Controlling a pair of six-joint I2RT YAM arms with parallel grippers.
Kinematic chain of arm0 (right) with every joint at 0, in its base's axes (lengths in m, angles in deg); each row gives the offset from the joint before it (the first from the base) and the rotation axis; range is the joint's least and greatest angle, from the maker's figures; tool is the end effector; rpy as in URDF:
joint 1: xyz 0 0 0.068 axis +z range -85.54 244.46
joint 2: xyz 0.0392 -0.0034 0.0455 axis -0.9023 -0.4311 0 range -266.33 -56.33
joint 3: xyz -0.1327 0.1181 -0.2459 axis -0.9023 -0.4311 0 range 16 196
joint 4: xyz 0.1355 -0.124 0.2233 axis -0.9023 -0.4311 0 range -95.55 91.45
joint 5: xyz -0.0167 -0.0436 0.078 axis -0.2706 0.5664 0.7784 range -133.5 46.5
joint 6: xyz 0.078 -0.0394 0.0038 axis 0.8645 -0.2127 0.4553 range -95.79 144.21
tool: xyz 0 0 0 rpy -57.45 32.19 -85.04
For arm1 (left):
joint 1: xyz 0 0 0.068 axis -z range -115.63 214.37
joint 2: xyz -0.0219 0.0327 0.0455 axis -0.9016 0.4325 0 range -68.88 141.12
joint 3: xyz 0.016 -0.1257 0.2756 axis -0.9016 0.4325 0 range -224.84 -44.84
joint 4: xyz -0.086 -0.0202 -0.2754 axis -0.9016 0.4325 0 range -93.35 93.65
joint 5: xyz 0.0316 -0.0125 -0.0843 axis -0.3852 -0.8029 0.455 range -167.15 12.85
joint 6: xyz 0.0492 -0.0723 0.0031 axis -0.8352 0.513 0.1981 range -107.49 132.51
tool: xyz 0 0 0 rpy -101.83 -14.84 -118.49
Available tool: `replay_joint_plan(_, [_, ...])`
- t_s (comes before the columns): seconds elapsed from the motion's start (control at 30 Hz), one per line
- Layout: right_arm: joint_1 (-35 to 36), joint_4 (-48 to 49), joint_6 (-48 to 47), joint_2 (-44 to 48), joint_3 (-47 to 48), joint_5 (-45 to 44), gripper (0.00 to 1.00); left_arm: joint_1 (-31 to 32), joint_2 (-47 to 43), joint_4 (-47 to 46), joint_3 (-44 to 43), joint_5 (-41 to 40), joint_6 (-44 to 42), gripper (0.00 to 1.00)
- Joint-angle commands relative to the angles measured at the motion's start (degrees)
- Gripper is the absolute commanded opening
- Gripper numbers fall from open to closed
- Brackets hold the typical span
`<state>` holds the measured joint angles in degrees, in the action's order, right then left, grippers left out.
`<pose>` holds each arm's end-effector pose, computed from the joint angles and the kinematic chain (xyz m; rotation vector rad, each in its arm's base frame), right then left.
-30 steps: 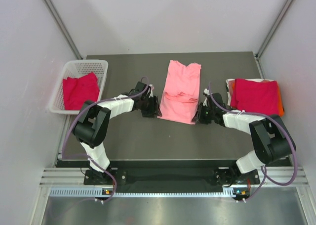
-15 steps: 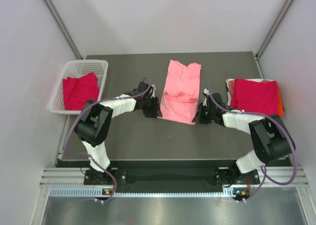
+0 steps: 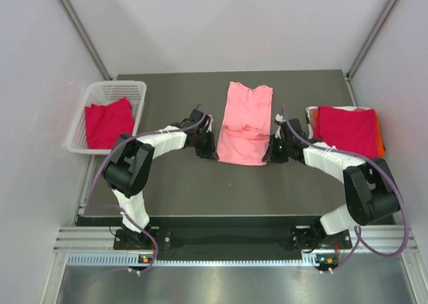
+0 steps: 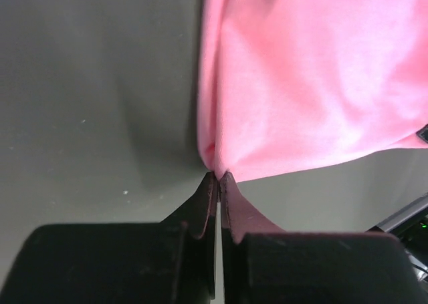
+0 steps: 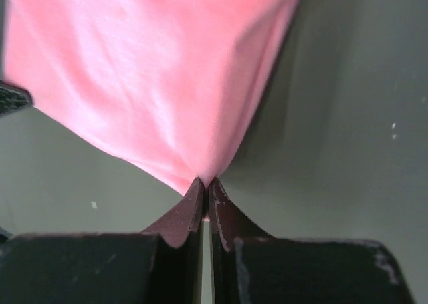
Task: Fold and stack the t-shirts
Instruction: Fold the tshirt
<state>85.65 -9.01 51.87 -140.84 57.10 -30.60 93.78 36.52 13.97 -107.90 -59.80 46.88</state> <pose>0.2925 0.1320 0.1419 0.0508 2.5915 0.6161 0.3515 -0.2247 0.1301 -0.0054 2.7546 -0.7505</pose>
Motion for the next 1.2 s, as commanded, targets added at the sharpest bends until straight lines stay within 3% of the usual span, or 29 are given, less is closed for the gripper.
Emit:
replay_joint_plan(0.0, [-0.7, -7.1, -3.0, 3.6, 9.5, -1.0, 0.00, -0.2, -2.4, 6.1, -8.8, -0.6, -1.0, 0.00])
replay_joint_plan(0.13, [-0.9, -15.9, -4.5, 7.7, 19.1, -2.4, 0.00, -0.3, -8.1, 12.3, -15.7, -2.6, -1.3, 0.00])
replay_joint_plan(0.23, [-1.0, -20.0, -4.4, 13.1, 21.0, -3.1, 0.00, -0.1, -14.8, 13.3, -14.2, -2.6, -0.9, 0.00])
replay_joint_plan(0.47, [-0.8, -19.6, -3.4, 23.8, 2.2, 5.7, 0.00, 4.0, -29.6, 6.3, 12.9, -2.0, 4.6, 0.00])
replay_joint_plan(0.6, [-0.4, -22.2, -2.3, 34.6, -5.5, 7.6, 0.00, 12.1, -37.6, 5.4, 21.2, -6.4, 9.7, 0.00])
replay_joint_plan(0.77, [3.0, -30.0, -1.3, 41.0, -5.9, 7.2, 0.00, 20.0, -45.5, 5.7, 26.9, -9.6, 16.9, 0.00])
replay_joint_plan(0.93, [3.5, -35.3, -0.8, 44.2, -3.5, 3.2, 0.00, 21.0, -48.9, 6.4, 28.4, -10.0, 18.9, 0.00])
replay_joint_plan(1.17, [3.4, -33.9, 0.4, 41.7, 0.8, -3.8, 0.00, 20.7, -45.2, 7.3, 20.5, -13.9, 17.0, 0.00])
